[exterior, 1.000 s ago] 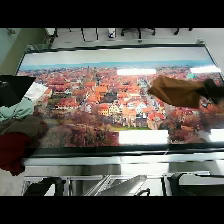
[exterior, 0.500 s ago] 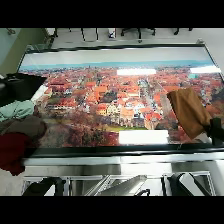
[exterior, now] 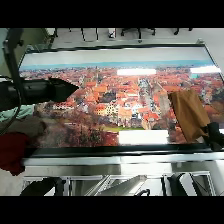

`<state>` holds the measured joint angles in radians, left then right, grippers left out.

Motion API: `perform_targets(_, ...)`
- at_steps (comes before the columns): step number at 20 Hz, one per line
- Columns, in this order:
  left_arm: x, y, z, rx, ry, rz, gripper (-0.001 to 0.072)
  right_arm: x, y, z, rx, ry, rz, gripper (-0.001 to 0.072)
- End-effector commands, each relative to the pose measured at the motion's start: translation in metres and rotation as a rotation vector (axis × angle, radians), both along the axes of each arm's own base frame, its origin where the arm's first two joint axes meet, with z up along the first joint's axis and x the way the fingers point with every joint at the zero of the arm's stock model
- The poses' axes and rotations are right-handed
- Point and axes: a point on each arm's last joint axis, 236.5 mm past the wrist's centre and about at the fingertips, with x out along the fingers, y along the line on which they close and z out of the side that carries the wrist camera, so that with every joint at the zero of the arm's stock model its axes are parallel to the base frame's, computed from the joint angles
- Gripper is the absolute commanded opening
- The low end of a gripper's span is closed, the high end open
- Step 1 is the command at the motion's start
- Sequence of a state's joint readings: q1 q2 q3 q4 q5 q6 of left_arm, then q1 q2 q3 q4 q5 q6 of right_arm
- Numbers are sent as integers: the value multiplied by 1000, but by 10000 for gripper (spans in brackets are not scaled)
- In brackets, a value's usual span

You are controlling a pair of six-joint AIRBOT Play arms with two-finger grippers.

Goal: Fold the shirts.

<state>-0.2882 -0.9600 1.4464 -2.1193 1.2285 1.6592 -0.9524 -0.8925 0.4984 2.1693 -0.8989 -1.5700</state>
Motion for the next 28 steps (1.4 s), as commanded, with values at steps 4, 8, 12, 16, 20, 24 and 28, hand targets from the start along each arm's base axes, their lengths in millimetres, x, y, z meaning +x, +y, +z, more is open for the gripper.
perform_targets(4, 17, 35, 5, 1, -15, 107, 13, 25, -6, 105, -61, -73, 154, 324)
perform_targets(8, 19, 84, 24, -18, -50, 260, 13, 97, 68, 187, -143, -286, 445, 23)
perform_targets(12, 4, 107, -12, -33, 53, 355, 13, 127, 196, 186, -206, -340, 824, 22)
perform_targets(16, -33, 97, -109, -16, 250, 344, 13, 104, 283, 155, -292, -254, 1149, 22)
perform_targets(20, -51, 84, -142, -28, 289, 328, 13, 98, 304, 148, -265, -249, 1204, 22)
perform_targets(24, -55, 84, -148, -30, 298, 332, 13, 90, 306, 145, -240, -221, 1224, 22)
perform_targets(28, -55, 83, -157, -20, 340, 324, 13, 89, 306, 145, -239, -221, 1225, 22)
